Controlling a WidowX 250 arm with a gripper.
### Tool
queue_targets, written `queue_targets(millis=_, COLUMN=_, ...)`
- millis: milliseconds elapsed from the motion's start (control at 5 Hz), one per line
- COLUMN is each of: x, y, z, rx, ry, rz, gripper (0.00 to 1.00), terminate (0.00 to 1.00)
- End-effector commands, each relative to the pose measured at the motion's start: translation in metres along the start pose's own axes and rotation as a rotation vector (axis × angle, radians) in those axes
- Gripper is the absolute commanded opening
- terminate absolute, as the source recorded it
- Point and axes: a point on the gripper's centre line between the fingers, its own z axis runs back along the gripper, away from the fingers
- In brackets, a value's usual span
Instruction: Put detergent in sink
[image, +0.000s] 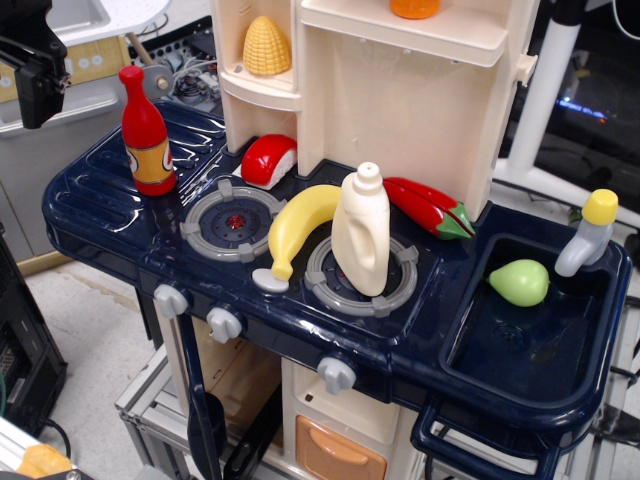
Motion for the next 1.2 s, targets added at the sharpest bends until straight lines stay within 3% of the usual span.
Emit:
queue_targets(millis=0, x=0.0, y=0.0, z=0.0, rx=0.0, ry=0.0, rz=0.0, gripper=1.0, terminate=0.0)
queue_targets(millis=200, x=0.002, y=-0.037, z=0.029, rx=0.022, ry=0.037, rz=0.1, gripper=1.0, terminate=0.0)
queue_targets(millis=400, x=0.002, y=-0.067, z=0.051, rx=0.025, ry=0.036, rz=0.165, gripper=1.0, terminate=0.0)
queue_targets(millis=600, x=0.008, y=-0.103, z=0.074, rx=-0.013, ry=0.075, rz=0.3, gripper=1.0, terminate=0.0)
queue_targets(millis=800, x=0.021, y=-0.141, z=0.088, rx=-0.058, ry=0.068, rz=0.429, gripper=1.0, terminate=0.0)
queue_targets(millis=1000, x=0.039, y=-0.164, z=0.109, rx=-0.061, ry=0.049, rz=0.475, gripper=1.0, terminate=0.0)
